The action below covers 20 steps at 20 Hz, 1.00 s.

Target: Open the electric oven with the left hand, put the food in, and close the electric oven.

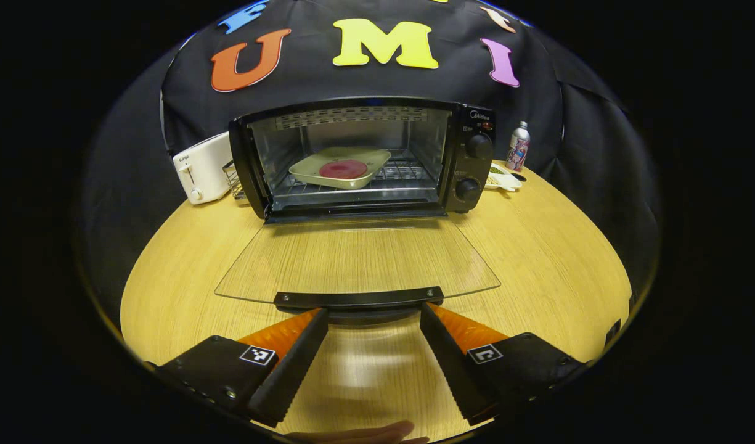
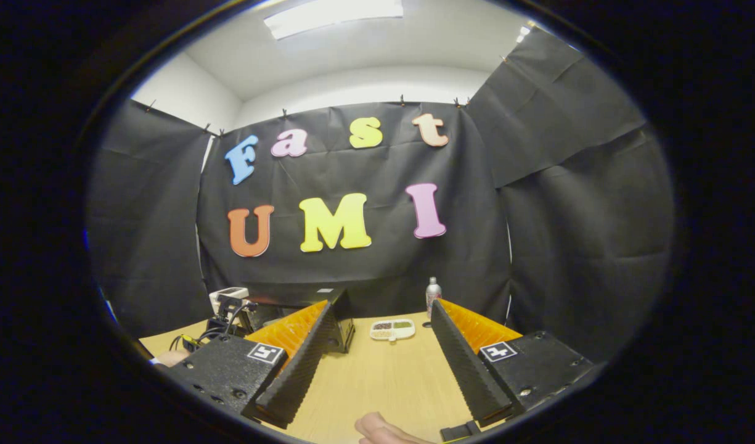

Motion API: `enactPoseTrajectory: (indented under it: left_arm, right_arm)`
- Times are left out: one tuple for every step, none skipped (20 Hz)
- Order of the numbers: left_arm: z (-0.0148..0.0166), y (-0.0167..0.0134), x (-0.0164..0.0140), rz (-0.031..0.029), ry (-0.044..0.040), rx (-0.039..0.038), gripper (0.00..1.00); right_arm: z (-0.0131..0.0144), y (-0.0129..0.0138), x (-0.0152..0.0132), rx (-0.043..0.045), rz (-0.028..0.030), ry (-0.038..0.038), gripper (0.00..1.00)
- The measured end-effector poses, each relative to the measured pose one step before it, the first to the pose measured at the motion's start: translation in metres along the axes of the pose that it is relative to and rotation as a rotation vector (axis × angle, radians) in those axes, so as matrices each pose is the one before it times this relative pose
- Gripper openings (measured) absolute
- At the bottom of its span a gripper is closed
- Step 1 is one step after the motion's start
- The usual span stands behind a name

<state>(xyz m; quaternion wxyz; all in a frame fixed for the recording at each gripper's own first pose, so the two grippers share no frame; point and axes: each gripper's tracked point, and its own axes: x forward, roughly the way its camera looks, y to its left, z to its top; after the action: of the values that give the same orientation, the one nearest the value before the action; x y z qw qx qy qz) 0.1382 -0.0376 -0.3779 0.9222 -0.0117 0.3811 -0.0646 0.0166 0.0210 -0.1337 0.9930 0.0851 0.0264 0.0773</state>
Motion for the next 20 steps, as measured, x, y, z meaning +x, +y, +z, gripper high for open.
enactPoseTrajectory:
  left_arm:
    - [0.00248, -0.00002, -0.00154, 0.00142, -0.00724, 0.00065, 0.97]
    - [0.00201, 0.00002, -0.00181, 0.00222, -0.00018, -0.00168, 0.97]
    - [0.00308, 0.00053, -0.00137, 0.00403, -0.00146, 0.00366, 0.97]
    - [0.00226, 0.00079, -0.00078, 0.00498, -0.00088, 0.00601, 0.97]
    - [0.00236, 0.00032, -0.00123, 0.00351, -0.00221, 0.00488, 0.97]
    - [0.00330, 0.00043, -0.00175, 0.00115, -0.00534, 0.00257, 0.97]
    - [0.00227, 0.00107, -0.00021, 0.00025, -0.00595, 0.00078, 0.97]
    - [0.00448, 0.00077, -0.00239, 0.00352, -0.01229, 0.00142, 0.97]
    - [0.00412, 0.00151, -0.00100, 0.00752, -0.01053, -0.00087, 0.97]
    - [0.00619, 0.00235, -0.00001, 0.01027, -0.01622, 0.00125, 0.97]
    - [0.00591, 0.00023, 0.00034, 0.00230, -0.01696, 0.00529, 0.97]
    - [0.00583, 0.00126, -0.00034, 0.00099, -0.01514, 0.00993, 0.97]
    - [0.00526, 0.00056, -0.00304, 0.00157, -0.01279, 0.00299, 0.97]
    - [0.00539, 0.00126, 0.00043, 0.00149, -0.01079, -0.00011, 0.97]
    - [0.00542, 0.00044, -0.00074, 0.00138, -0.01317, -0.00430, 0.97]
    - [0.00702, 0.00051, 0.00032, 0.00197, -0.01599, -0.00357, 0.97]
    - [0.00747, 0.00069, 0.00110, 0.00350, -0.01491, -0.00258, 0.97]
    - [0.00588, 0.00032, -0.00042, 0.00215, -0.00955, 0.00220, 0.97]
    - [0.00567, 0.00105, 0.00079, 0.00154, -0.00901, 0.00653, 0.97]
    - [0.00611, 0.00052, -0.00020, 0.00189, -0.01442, 0.00635, 0.97]
  right_arm:
    - [0.00098, -0.00103, -0.00166, 0.00617, -0.00288, 0.00004, 0.96]
    - [0.00122, -0.00155, -0.00006, 0.00777, -0.00663, -0.00478, 0.96]
    - [0.00148, 0.00008, 0.00008, 0.00708, -0.00740, -0.00607, 0.96]
    - [0.00188, 0.00008, 0.00050, 0.00654, -0.00300, -0.00519, 0.96]
    - [-0.00241, 0.00201, 0.00137, 0.00319, 0.00071, 0.00301, 0.96]
    - [-0.00177, 0.00161, -0.00011, 0.00169, 0.00285, 0.00514, 0.96]
    - [-0.00028, 0.00180, 0.00061, 0.00196, 0.00777, 0.00165, 0.96]
    - [-0.00026, 0.00129, 0.00129, 0.00446, 0.00370, 0.00221, 0.96]
    - [-0.00081, -0.00017, 0.00135, 0.00358, 0.00278, -0.00018, 0.96]
    - [-0.00025, -0.00042, 0.00130, 0.00388, -0.00012, 0.00111, 0.96]
    - [-0.00093, -0.00046, 0.00053, 0.00345, -0.00054, 0.00116, 0.96]
    - [-0.00192, 0.00006, 0.00113, 0.00181, -0.00054, 0.00358, 0.96]
    - [-0.00051, -0.00100, 0.00093, 0.00179, -0.00609, 0.00168, 0.96]
    - [-0.00095, -0.00126, 0.00075, -0.00300, -0.00316, 0.00061, 0.96]
    - [-0.00056, 0.00075, 0.00059, -0.00276, -0.00017, 0.00077, 0.96]
    - [0.00011, 0.00023, -0.00001, -0.00067, -0.00077, 0.00074, 0.96]
    - [-0.00106, 0.00068, 0.00012, -0.00020, 0.00069, 0.00108, 0.96]
    - [-0.00012, 0.00051, -0.00020, -0.00157, 0.00213, 0.00092, 0.96]
    - [0.00061, -0.00087, -0.00097, -0.00261, 0.00004, 0.00074, 0.96]
    - [0.00070, -0.00048, 0.00064, -0.00474, 0.00041, -0.00063, 0.96]
